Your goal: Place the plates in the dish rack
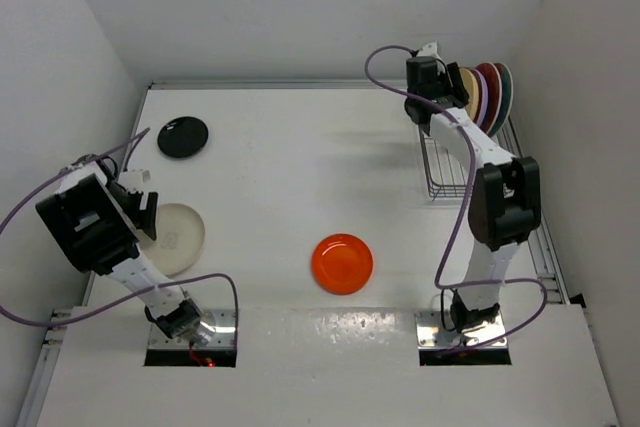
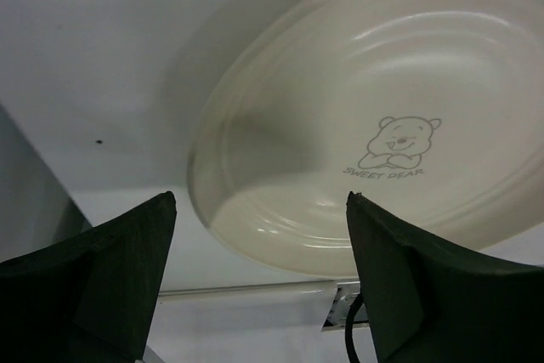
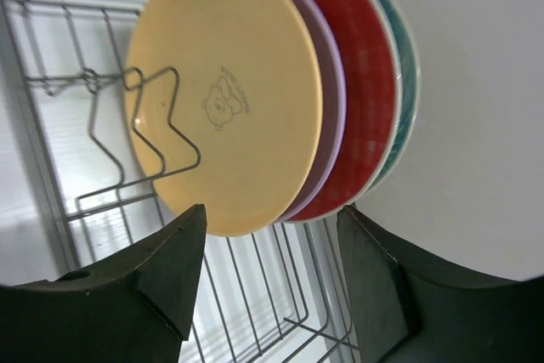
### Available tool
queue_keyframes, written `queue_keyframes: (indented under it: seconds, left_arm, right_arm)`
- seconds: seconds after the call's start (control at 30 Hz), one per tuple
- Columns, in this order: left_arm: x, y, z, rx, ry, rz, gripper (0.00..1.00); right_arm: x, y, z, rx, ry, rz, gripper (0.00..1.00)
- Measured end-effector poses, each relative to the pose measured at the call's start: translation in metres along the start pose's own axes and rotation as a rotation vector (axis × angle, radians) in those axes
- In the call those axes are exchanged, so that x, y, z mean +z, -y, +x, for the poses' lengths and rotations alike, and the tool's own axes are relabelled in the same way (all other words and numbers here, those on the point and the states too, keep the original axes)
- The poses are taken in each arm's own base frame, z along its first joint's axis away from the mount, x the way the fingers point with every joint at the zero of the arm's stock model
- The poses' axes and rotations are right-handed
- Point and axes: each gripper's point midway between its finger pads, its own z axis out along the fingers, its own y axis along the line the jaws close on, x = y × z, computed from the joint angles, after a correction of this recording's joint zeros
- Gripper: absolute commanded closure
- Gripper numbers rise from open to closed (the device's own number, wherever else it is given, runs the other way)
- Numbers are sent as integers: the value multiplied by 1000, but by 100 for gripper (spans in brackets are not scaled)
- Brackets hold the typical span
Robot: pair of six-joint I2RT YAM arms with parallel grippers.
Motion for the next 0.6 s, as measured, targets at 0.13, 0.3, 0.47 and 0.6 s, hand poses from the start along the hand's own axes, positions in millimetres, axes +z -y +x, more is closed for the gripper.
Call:
queue_keyframes:
  seconds: [0.13, 0.3, 0.47, 0.6]
  left_arm:
    - [19, 0, 14, 5, -51, 15, 38]
    - [32, -7, 20, -6, -86, 17, 75]
    - [23, 4, 9, 1, -46, 96, 100]
    - [7, 28, -20, 63, 22, 184, 100]
  right_arm:
    - [-32, 9, -29, 42, 89, -53, 34]
    - [-81, 24, -58, 97, 208, -119, 29]
    - [-124, 39, -60, 131, 287, -205, 14]
    - [-152, 32, -57, 135, 331, -390, 0]
